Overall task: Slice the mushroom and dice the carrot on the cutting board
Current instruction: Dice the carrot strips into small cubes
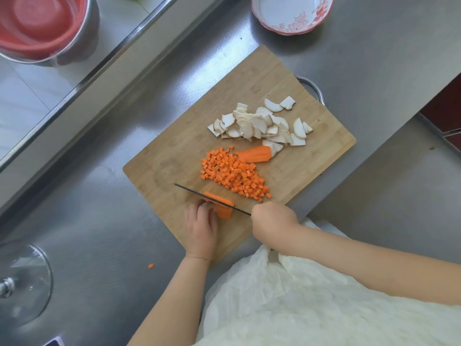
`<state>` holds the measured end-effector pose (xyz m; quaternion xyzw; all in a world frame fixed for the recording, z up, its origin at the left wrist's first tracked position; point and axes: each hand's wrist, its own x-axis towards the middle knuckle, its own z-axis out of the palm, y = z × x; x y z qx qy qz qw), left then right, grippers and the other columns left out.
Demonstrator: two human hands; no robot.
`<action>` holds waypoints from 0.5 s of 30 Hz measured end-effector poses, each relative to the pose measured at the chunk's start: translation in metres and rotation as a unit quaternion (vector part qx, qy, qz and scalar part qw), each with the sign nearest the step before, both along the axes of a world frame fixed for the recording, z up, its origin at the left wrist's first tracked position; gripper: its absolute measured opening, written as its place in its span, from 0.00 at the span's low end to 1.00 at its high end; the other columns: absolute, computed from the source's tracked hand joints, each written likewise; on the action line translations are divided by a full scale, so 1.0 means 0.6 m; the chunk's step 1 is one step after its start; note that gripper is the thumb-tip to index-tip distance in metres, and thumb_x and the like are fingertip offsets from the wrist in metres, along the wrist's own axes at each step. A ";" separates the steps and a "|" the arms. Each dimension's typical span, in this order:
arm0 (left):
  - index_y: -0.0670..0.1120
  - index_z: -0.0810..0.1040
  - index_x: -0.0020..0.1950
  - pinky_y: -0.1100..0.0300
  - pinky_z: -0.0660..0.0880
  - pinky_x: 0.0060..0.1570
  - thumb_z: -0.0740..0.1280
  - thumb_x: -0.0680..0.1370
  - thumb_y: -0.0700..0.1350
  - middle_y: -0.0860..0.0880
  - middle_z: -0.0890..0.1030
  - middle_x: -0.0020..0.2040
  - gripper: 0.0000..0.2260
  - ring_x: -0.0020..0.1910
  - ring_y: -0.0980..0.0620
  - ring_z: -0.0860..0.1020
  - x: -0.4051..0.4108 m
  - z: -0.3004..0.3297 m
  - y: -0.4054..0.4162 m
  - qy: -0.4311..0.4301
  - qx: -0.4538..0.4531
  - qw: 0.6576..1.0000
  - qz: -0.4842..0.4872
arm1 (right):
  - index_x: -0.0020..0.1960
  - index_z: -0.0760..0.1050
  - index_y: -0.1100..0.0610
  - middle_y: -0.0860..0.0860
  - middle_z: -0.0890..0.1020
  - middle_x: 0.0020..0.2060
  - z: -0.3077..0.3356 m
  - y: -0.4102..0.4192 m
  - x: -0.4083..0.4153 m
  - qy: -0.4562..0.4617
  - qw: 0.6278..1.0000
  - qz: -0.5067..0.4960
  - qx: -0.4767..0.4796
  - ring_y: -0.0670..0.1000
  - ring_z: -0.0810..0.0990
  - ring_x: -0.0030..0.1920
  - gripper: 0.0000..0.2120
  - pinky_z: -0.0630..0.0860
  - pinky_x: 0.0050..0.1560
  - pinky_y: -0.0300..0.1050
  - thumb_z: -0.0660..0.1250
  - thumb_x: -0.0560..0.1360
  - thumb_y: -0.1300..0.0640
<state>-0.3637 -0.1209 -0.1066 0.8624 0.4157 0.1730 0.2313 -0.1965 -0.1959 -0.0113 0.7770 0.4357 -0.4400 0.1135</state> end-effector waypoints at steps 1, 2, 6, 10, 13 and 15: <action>0.45 0.70 0.51 0.49 0.71 0.50 0.59 0.78 0.42 0.40 0.74 0.49 0.04 0.50 0.45 0.69 0.002 0.018 -0.003 -0.016 -0.011 0.999 0.034 | 0.52 0.76 0.60 0.56 0.80 0.50 0.000 -0.001 0.001 0.002 1.000 -0.004 0.003 0.57 0.77 0.46 0.11 0.69 0.39 0.44 0.58 0.75 0.69; 0.45 0.69 0.52 0.53 0.69 0.56 0.59 0.78 0.42 0.41 0.72 0.52 0.04 0.53 0.46 0.68 0.006 0.038 -0.003 -0.036 -0.009 0.997 0.063 | 0.52 0.76 0.60 0.56 0.80 0.50 0.000 -0.002 0.001 0.003 1.000 -0.005 0.005 0.57 0.78 0.47 0.11 0.70 0.39 0.44 0.58 0.75 0.69; 0.42 0.74 0.55 0.61 0.66 0.60 0.58 0.80 0.43 0.43 0.73 0.54 0.08 0.55 0.47 0.71 0.052 0.122 0.031 -0.077 0.052 0.996 0.010 | 0.53 0.77 0.60 0.56 0.80 0.50 0.000 -0.004 -0.004 0.000 1.000 0.001 0.005 0.57 0.79 0.50 0.12 0.71 0.41 0.44 0.58 0.75 0.70; 0.46 0.75 0.47 0.53 0.68 0.47 0.50 0.84 0.54 0.50 0.75 0.43 0.19 0.46 0.47 0.74 0.136 0.173 0.079 0.298 -0.009 0.930 -0.216 | 0.54 0.77 0.60 0.56 0.80 0.51 0.000 -0.007 -0.010 -0.005 1.000 0.017 0.018 0.57 0.80 0.51 0.13 0.73 0.43 0.44 0.59 0.76 0.70; 0.46 0.78 0.53 0.51 0.70 0.49 0.42 0.82 0.61 0.43 0.79 0.46 0.28 0.49 0.43 0.77 0.190 0.149 0.084 0.551 -0.156 0.777 -0.261 | 0.54 0.77 0.59 0.56 0.80 0.52 0.002 -0.007 -0.011 -0.008 0.999 0.031 0.026 0.56 0.80 0.52 0.12 0.73 0.43 0.44 0.58 0.77 0.69; 0.45 0.70 0.71 0.48 0.72 0.57 0.41 0.82 0.61 0.38 0.77 0.58 0.30 0.57 0.39 0.76 0.211 0.120 0.083 0.610 -0.210 0.719 -0.258 | 0.54 0.76 0.59 0.56 0.80 0.52 0.005 -0.005 -0.009 -0.008 0.999 0.032 0.026 0.56 0.79 0.52 0.12 0.72 0.42 0.44 0.58 0.77 0.69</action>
